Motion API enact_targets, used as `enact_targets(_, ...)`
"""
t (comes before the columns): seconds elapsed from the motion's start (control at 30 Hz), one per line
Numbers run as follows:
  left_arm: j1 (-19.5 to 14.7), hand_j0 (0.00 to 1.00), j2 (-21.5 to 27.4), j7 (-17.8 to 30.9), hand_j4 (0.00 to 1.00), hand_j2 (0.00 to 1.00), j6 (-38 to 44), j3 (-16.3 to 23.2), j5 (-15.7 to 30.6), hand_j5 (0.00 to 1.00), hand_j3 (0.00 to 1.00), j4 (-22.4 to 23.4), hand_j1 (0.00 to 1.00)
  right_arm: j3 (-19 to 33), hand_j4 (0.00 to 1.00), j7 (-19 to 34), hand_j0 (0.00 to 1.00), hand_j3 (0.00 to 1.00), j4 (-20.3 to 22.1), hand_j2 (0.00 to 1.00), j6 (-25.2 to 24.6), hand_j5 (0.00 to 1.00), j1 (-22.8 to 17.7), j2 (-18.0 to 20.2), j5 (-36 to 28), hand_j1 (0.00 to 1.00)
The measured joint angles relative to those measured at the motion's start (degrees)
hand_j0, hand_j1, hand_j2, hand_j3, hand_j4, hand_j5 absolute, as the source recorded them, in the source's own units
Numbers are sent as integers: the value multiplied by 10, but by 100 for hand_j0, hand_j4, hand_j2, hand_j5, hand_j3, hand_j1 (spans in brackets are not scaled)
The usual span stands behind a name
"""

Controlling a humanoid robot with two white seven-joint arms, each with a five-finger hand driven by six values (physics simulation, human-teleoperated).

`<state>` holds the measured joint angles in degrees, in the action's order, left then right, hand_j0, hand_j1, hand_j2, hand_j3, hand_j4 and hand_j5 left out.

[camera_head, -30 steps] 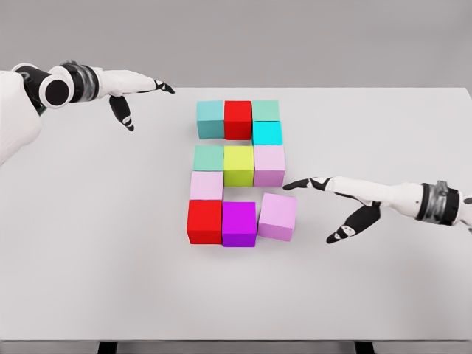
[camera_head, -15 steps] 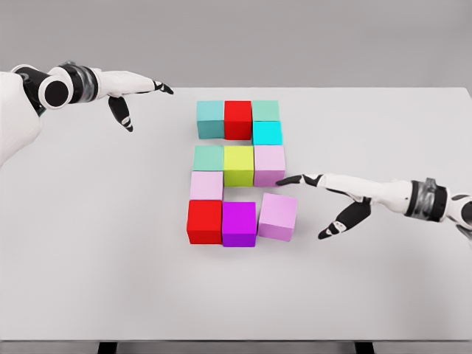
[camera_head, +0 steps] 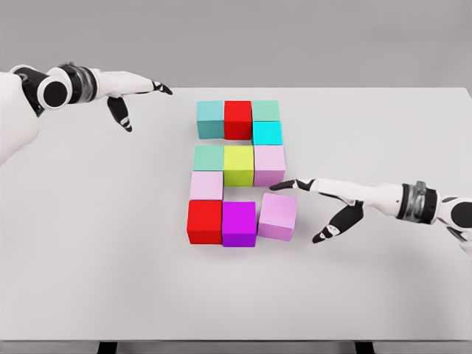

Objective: Assemble the squares on the desktop into the number 2

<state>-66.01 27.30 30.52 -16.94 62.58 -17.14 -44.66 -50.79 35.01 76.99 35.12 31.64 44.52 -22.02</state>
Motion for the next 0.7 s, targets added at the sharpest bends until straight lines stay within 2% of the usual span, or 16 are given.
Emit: enact_targets(0.7,1,100,5,-10,100,100,0,0,0,100,100,-2,100,-11,100,0,100,100,32,100,0,100,0,0,1,100)
